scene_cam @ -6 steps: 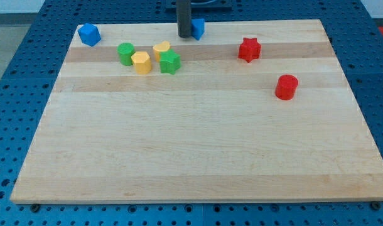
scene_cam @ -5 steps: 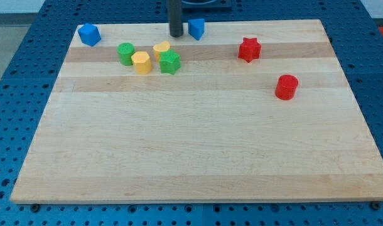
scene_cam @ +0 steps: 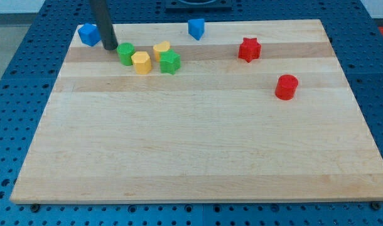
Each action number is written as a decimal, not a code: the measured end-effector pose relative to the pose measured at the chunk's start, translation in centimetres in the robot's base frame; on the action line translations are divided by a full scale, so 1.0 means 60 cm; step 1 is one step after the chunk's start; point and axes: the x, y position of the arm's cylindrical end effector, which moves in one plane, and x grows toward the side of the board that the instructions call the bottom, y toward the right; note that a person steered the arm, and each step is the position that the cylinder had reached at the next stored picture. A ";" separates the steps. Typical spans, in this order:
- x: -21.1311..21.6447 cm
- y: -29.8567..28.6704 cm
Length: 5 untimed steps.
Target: Slightly push the cube upwards
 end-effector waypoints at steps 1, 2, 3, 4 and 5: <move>0.015 -0.049; 0.013 -0.093; -0.018 -0.101; -0.043 -0.096; -0.063 -0.096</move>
